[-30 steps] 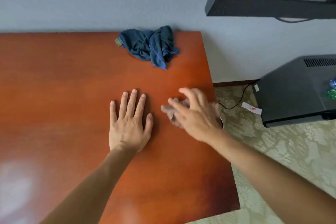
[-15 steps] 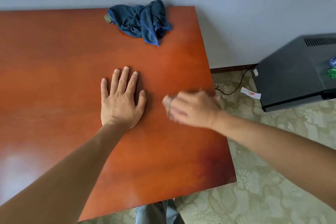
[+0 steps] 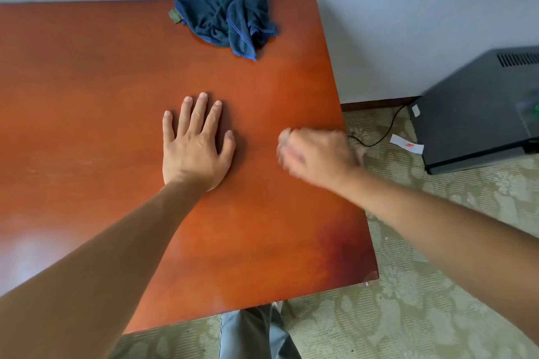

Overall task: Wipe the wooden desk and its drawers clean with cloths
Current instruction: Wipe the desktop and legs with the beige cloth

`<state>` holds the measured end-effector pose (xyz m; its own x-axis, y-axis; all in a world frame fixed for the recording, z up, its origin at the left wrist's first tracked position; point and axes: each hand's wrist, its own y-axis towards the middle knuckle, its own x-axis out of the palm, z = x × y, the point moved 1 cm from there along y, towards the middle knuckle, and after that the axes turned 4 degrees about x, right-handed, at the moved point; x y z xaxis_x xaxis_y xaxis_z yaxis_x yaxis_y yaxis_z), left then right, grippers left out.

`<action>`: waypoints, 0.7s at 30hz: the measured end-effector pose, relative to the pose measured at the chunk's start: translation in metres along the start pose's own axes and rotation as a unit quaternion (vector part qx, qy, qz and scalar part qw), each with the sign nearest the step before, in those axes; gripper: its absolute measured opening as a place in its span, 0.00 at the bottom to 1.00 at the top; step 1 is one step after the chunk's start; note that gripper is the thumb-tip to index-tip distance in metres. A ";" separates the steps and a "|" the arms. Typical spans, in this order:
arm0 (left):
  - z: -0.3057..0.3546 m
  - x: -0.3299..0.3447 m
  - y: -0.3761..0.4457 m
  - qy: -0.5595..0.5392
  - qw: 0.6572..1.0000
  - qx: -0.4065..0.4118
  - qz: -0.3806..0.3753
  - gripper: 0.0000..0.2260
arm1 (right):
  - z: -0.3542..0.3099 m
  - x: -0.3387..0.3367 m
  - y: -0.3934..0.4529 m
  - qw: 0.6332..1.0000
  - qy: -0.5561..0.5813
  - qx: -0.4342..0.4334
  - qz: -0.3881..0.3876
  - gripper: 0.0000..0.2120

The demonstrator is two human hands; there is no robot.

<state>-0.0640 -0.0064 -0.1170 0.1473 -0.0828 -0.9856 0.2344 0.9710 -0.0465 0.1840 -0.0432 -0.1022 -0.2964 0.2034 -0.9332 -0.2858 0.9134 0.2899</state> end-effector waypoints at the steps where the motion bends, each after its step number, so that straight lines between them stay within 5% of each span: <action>1: 0.000 0.000 0.000 0.000 1.000 0.001 0.001 0.29 | 0.018 -0.005 0.017 0.993 -0.037 0.113 0.016 0.11; 4: 0.002 0.001 0.000 0.002 1.000 0.003 0.003 0.30 | 0.015 -0.002 0.016 0.958 -0.056 0.279 0.024 0.16; 9: 0.002 0.000 -0.001 0.003 1.000 0.001 0.013 0.30 | -0.088 -0.011 -0.039 0.974 0.140 0.149 -0.096 0.15; 11: 0.003 0.000 -0.001 0.004 1.000 0.001 0.015 0.30 | -0.079 -0.027 -0.030 0.948 0.183 0.212 -0.149 0.18; 14: 0.003 0.000 0.000 0.004 1.000 0.000 0.014 0.30 | -0.052 -0.073 -0.012 0.848 0.345 0.362 -0.176 0.10; 18: 0.003 0.000 -0.002 -0.004 1.000 0.004 0.026 0.30 | -0.038 -0.128 -0.006 0.693 0.597 0.370 -0.163 0.21; 19: 0.003 0.000 -0.002 -0.008 1.000 0.006 0.028 0.30 | -0.033 -0.131 -0.005 0.689 0.601 0.374 -0.157 0.20; 21: 0.002 0.000 -0.002 -0.010 1.000 0.006 0.029 0.30 | -0.013 -0.119 -0.004 0.793 0.453 0.382 -0.138 0.17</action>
<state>-0.0626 -0.0090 -0.1163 0.1797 -0.0317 -0.9832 0.2360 0.9717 0.0118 0.2085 -0.0753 0.0105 -0.9510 -0.0629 -0.3027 0.0797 0.8962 -0.4365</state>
